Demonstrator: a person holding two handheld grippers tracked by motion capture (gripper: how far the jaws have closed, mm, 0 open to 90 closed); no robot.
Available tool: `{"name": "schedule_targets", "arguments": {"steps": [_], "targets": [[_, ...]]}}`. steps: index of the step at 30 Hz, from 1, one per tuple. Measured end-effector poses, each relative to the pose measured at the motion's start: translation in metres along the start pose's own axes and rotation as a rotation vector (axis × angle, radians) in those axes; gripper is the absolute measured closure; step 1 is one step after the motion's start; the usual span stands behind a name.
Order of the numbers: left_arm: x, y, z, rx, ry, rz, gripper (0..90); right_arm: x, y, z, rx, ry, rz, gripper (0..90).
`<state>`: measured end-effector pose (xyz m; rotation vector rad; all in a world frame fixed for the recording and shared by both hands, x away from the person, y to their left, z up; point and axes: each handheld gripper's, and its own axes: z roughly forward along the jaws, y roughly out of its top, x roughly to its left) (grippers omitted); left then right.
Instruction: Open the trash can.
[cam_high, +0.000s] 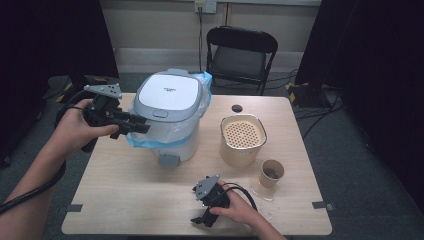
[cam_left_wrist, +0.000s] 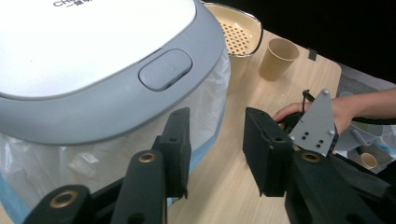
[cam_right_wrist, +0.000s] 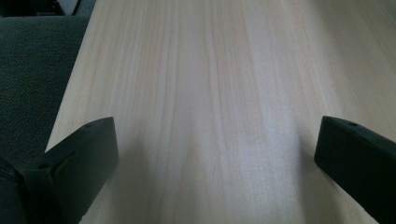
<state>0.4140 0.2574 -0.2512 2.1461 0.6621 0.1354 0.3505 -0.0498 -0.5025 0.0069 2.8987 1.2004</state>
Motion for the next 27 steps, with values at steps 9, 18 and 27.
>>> {"name": "schedule_targets", "arguments": {"steps": [9, 18, 27], "targets": [[0.002, 0.01, 0.004, -0.006, 0.017, -0.003, 66.4, 0.0, 0.0, 0.0, 0.001, 0.002, 0.002, 0.0], [0.005, 0.016, 0.012, -0.007, 0.026, -0.012, 71.8, 0.0, 0.0, 0.0, 0.003, 0.003, 0.003, 0.0], [0.006, 0.025, 0.019, 0.006, 0.046, -0.009, 77.4, 0.0, 0.0, 0.0, 0.003, 0.004, 0.003, 0.0]]}}
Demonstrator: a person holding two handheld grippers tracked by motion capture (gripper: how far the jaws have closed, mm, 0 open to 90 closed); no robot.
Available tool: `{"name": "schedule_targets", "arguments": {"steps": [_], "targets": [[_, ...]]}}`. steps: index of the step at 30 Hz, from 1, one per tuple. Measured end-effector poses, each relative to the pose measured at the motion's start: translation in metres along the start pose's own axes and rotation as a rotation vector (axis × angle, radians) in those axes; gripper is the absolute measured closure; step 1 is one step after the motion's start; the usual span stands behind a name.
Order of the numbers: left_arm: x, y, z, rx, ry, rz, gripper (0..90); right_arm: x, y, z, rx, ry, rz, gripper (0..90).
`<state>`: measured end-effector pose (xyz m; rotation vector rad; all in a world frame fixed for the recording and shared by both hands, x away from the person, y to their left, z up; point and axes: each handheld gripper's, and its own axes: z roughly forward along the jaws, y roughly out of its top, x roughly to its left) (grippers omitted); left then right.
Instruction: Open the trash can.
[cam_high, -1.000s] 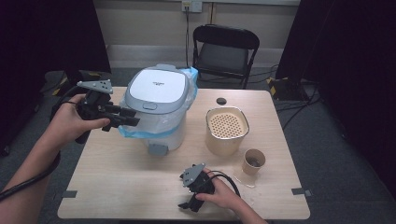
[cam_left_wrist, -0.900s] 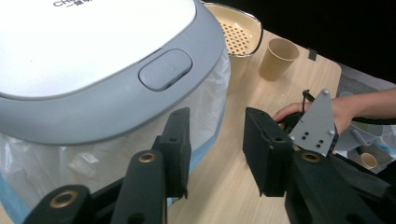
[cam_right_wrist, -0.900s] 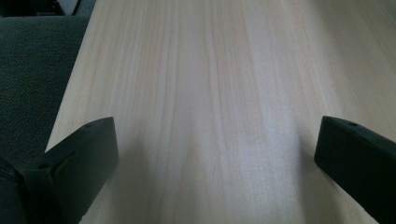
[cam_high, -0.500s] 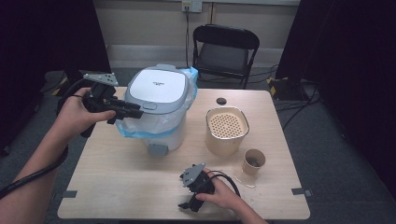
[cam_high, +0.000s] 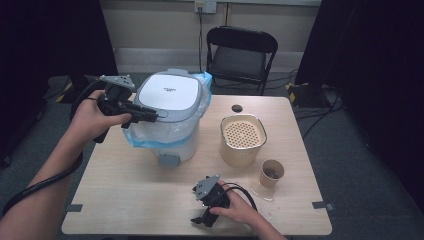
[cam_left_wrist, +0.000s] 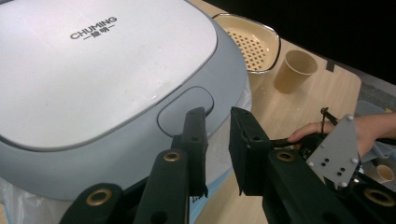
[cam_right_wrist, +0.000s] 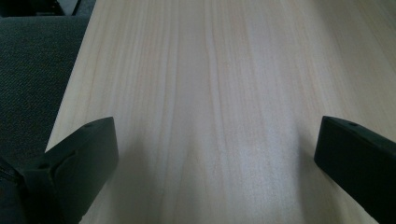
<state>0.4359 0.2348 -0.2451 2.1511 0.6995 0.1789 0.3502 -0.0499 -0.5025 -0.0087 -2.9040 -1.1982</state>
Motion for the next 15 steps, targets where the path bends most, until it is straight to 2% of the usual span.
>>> {"name": "schedule_targets", "arguments": {"steps": [6, 12, 15], "targets": [[0.002, 0.004, 0.008, 0.006, 0.009, 0.006, 82.1, 0.0, 0.0, 0.0, 0.001, 0.0, -0.001, 0.0], [0.004, 0.008, 0.012, 0.01, 0.025, -0.002, 89.6, 0.0, 0.0, 0.0, 0.001, 0.0, -0.001, 0.0], [0.004, 0.008, 0.013, 0.012, 0.035, -0.01, 90.0, 0.0, 0.0, 0.0, 0.002, 0.0, 0.003, 0.0]]}}
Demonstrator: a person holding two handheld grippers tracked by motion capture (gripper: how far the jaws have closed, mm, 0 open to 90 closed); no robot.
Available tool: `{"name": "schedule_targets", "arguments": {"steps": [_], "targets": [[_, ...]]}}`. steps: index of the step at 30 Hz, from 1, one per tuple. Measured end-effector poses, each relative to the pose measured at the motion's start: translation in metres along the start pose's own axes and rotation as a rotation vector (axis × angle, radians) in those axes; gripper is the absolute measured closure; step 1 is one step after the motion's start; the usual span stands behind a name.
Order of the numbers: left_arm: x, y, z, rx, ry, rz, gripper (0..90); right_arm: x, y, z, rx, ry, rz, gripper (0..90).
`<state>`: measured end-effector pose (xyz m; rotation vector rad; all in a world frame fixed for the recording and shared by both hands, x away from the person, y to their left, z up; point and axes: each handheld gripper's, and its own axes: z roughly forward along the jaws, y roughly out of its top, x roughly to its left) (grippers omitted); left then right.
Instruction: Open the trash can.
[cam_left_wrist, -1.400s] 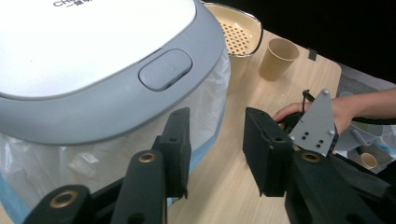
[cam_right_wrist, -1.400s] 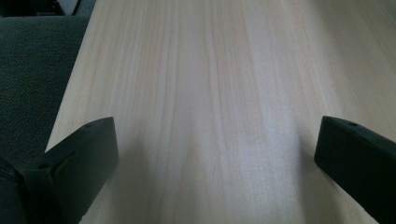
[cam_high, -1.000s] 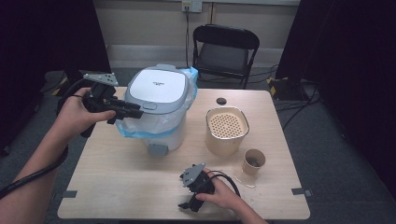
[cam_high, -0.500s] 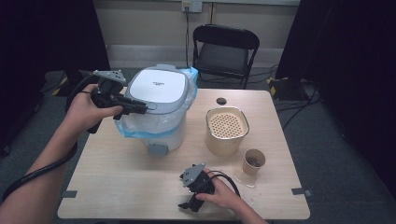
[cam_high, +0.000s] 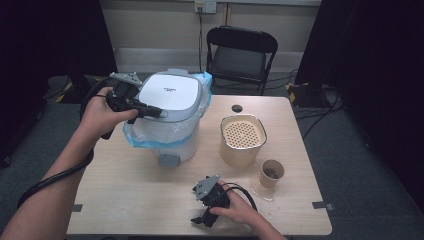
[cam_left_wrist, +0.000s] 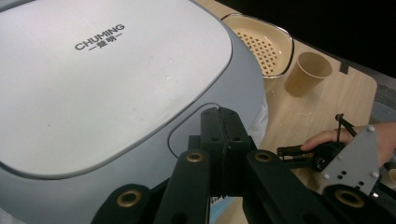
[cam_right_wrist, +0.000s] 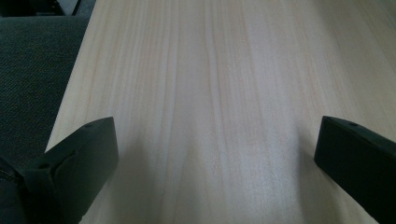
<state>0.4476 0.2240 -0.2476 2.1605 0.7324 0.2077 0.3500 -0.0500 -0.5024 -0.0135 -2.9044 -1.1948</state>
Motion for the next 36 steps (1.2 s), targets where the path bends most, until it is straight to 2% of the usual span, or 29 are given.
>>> {"name": "schedule_targets", "arguments": {"steps": [2, 14, 23, 26, 28, 29, 32, 33, 36], "targets": [[0.0005, 0.0005, 0.0009, 0.004, 0.01, 0.005, 90.0, -0.0001, 0.0, 0.0001, -0.001, 0.001, -0.002, 0.0], [0.0028, 0.0, 0.0027, 0.003, 0.005, -0.016, 90.0, -0.0001, -0.0001, 0.0, 0.0, 0.0, -0.002, 0.0], [0.0044, -0.0041, 0.0031, -0.014, -0.016, -0.034, 90.0, 0.0002, 0.0, 0.0, 0.001, 0.0, 0.002, 0.0], [0.005, -0.0045, 0.0025, -0.028, -0.014, -0.029, 90.0, -0.0002, 0.0, 0.0001, -0.002, 0.001, -0.001, 0.0], [0.0041, -0.0039, 0.0017, -0.011, -0.012, -0.002, 90.0, 0.0005, 0.0, -0.0003, 0.005, 0.0, 0.007, 0.0], [0.0041, -0.0039, 0.0017, -0.011, -0.012, -0.002, 90.0, 0.0002, 0.0, -0.0003, 0.005, -0.001, 0.004, 0.0], [0.0013, -0.005, -0.0008, -0.035, -0.025, 0.009, 80.4, -0.0003, 0.0, 0.0002, -0.002, 0.0, -0.004, 0.0], [0.0003, -0.0055, -0.0019, -0.025, -0.028, 0.022, 78.2, 0.0002, 0.0, 0.0, 0.001, 0.0, 0.003, 0.0], [-0.004, -0.0085, -0.0043, -0.019, -0.036, 0.024, 72.4, -0.0001, 0.0, 0.0, 0.0, 0.0, 0.0, 0.0]]}}
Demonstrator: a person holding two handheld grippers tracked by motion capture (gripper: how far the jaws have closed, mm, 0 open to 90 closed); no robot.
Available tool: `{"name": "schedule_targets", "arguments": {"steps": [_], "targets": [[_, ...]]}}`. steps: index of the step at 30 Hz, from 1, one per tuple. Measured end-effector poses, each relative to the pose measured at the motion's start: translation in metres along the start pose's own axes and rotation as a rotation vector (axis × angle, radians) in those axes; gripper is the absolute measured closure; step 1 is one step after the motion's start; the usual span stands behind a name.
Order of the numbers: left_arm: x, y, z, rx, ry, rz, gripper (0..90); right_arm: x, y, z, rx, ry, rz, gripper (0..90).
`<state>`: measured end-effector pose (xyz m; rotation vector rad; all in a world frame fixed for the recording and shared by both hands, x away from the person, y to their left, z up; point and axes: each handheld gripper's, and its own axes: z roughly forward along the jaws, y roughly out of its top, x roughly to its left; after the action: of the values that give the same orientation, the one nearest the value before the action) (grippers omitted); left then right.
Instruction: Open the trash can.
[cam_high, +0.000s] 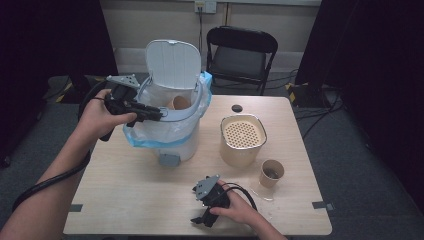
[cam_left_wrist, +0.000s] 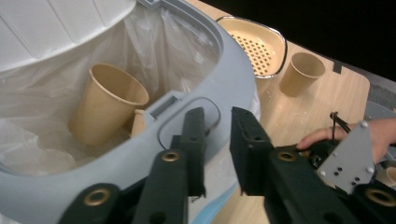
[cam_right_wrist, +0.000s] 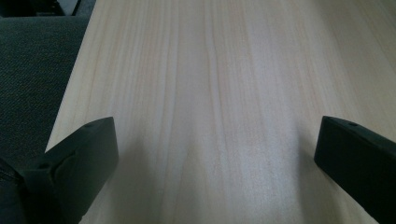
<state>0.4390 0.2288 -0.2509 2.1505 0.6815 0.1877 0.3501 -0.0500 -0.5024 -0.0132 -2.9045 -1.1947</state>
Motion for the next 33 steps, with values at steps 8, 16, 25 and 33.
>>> {"name": "schedule_targets", "arguments": {"steps": [8, 16, 25, 33], "targets": [[-0.009, -0.011, -0.003, -0.004, -0.008, 0.012, 49.6, 0.0, 0.0, 0.0, -0.004, -0.001, -0.007, 0.0], [-0.015, -0.03, 0.0, 0.0, -0.022, 0.001, 36.6, 0.0, 0.0, 0.0, -0.002, -0.001, -0.004, 0.0], [-0.012, -0.052, 0.007, 0.009, -0.031, -0.03, 23.8, 0.0, 0.0, 0.0, -0.005, -0.003, -0.007, 0.0], [-0.011, -0.068, 0.018, -0.006, -0.05, -0.04, 19.2, 0.0, 0.0, 0.0, -0.004, -0.003, -0.006, 0.0]]}}
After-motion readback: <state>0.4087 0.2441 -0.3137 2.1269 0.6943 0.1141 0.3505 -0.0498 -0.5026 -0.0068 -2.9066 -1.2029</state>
